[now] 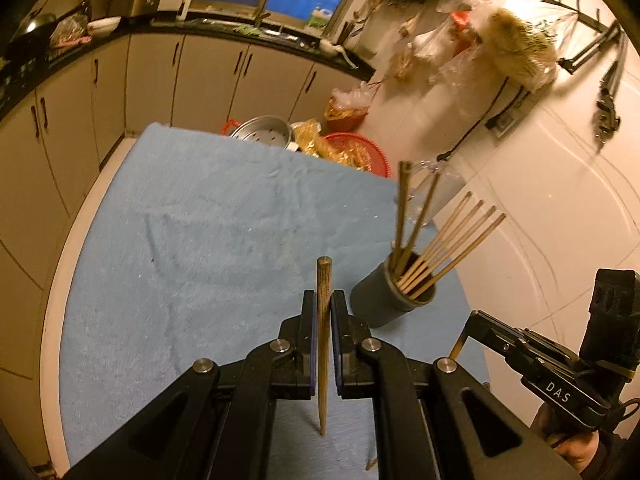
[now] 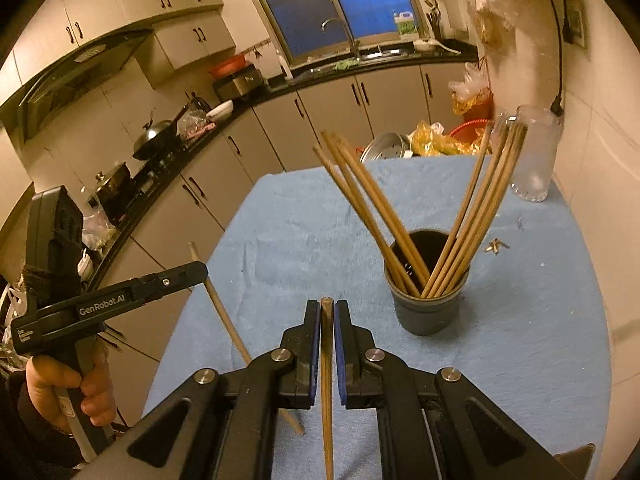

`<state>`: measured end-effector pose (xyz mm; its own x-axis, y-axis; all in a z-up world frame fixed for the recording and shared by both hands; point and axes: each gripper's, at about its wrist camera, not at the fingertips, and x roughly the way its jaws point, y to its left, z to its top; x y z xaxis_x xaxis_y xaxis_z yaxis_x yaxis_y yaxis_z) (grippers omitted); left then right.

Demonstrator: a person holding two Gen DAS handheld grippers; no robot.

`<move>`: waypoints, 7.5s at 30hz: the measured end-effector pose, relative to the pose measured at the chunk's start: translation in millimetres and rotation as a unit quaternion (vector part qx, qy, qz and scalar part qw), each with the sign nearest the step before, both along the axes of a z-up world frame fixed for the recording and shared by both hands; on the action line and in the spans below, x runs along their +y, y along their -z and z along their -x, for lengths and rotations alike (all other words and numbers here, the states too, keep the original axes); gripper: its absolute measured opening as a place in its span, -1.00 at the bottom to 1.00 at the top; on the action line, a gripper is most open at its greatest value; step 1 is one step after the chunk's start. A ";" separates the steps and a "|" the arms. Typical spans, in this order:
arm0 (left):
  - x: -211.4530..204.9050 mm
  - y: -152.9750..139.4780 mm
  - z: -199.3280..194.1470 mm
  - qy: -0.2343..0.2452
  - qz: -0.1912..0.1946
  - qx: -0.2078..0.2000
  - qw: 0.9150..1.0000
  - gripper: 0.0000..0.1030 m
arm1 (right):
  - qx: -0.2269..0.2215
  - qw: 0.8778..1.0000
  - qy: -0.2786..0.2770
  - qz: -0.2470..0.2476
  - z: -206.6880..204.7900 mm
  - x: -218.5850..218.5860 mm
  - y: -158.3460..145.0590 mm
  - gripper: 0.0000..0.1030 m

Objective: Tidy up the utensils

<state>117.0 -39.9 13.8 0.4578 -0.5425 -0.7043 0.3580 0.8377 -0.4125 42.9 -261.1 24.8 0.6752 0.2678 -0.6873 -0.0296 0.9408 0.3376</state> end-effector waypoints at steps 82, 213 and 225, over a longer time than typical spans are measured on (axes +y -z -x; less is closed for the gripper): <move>-125.5 -115.2 10.5 0.077 -0.076 -0.222 0.969 -0.87 | -0.168 0.980 0.093 0.049 37.1 -65.0 -159.5 -0.85; -10.6 -55.5 130.0 -0.067 -0.155 -0.244 0.955 1.00 | -0.109 0.970 0.174 0.129 149.3 -9.1 -47.8 0.84; -18.4 -65.4 145.6 -0.054 -0.165 -0.288 0.942 1.00 | -0.138 0.963 0.181 0.146 167.6 -0.5 -59.2 0.85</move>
